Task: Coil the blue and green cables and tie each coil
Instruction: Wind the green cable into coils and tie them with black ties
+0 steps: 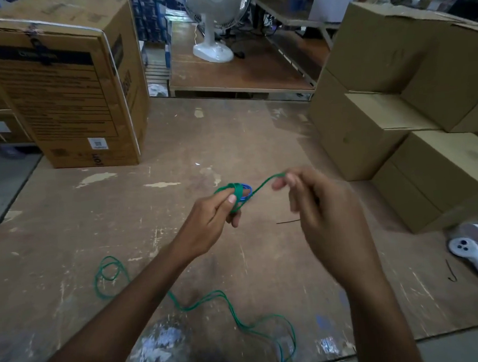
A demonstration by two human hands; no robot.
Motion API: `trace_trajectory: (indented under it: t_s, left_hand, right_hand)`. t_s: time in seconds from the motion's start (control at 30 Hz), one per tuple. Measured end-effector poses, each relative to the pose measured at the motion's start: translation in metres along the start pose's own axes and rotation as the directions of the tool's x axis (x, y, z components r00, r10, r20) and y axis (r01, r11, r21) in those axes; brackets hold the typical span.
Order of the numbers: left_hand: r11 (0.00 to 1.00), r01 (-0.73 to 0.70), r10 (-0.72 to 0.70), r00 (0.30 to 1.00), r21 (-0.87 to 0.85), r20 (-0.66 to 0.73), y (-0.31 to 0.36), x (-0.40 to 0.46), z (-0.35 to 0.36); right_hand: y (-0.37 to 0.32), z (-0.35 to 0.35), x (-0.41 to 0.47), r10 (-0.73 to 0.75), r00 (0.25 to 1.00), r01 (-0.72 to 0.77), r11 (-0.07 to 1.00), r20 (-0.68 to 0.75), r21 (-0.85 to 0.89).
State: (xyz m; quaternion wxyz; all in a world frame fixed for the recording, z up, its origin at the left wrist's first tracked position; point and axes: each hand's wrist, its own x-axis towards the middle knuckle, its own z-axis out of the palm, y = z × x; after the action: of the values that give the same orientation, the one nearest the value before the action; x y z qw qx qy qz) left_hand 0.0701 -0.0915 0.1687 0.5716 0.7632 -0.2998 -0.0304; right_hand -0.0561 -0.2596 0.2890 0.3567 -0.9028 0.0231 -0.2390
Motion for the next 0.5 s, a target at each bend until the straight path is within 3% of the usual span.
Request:
trace_trajectory:
  t_s: [0.07, 0.2, 0.33, 0.5]
  left_hand:
    - [0.997, -0.01, 0.012, 1.0, -0.077, 0.028, 0.012, -0.009, 0.006]
    - [0.97, -0.027, 0.014, 0.998, -0.243, -0.053, 0.031, -0.021, 0.014]
    - [0.934, -0.092, 0.046, 0.989, -0.346, -0.14, 0.051, -0.023, 0.009]
    - [0.889, -0.13, 0.066, 0.985, -0.439, -0.158, 0.068, -0.017, -0.002]
  right_hand:
    - [0.012, 0.007, 0.032, -0.044, 0.994, 0.04, 0.998, -0.103, -0.042]
    - [0.055, 0.043, 0.082, -0.017, 0.978, 0.03, 0.998, -0.207, 0.058]
    - [0.082, 0.087, 0.08, 0.037, 0.997, -0.027, 0.988, -0.063, 0.151]
    - [0.069, 0.128, 0.017, 0.033, 0.996, -0.05, 0.975, 0.083, 0.218]
